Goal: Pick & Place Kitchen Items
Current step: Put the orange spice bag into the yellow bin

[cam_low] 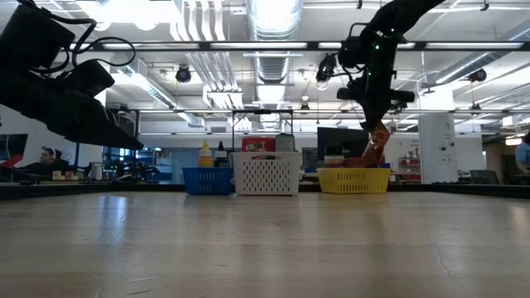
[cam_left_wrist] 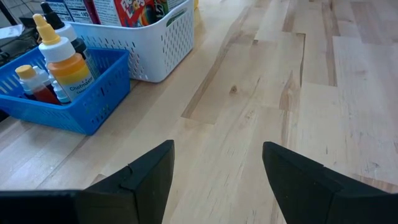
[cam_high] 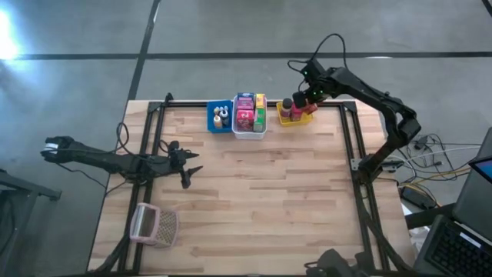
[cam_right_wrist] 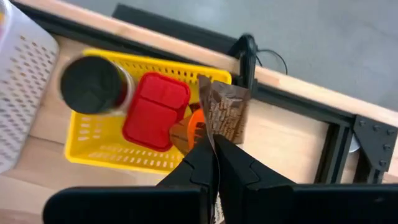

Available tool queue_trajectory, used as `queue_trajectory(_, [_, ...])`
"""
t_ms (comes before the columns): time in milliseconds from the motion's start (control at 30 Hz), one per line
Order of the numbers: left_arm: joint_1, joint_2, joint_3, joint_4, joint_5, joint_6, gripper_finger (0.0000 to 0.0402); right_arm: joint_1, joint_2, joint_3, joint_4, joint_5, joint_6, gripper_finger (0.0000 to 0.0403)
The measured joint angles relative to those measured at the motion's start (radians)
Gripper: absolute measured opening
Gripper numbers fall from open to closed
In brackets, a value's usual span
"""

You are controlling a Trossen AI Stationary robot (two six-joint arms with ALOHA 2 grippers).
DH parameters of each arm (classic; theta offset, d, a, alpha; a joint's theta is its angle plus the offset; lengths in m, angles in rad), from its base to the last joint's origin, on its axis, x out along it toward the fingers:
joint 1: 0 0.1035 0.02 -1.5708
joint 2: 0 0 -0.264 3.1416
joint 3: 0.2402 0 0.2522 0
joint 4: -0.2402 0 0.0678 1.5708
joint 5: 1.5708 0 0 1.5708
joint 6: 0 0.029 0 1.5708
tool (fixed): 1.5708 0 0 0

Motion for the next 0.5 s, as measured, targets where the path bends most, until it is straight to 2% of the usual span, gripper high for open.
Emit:
queue_trajectory(267, [0.0, 0.0, 0.0, 0.0, 0.0, 0.0, 0.025, -0.001, 0.01, -0.028, 0.022, 0.052, 0.004, 0.0008])
queue_trajectory(500, [0.0, 0.0, 0.0, 0.0, 0.0, 0.0, 0.025, -0.01, -0.005, -0.029, 0.021, 0.055, 0.004, 0.0008])
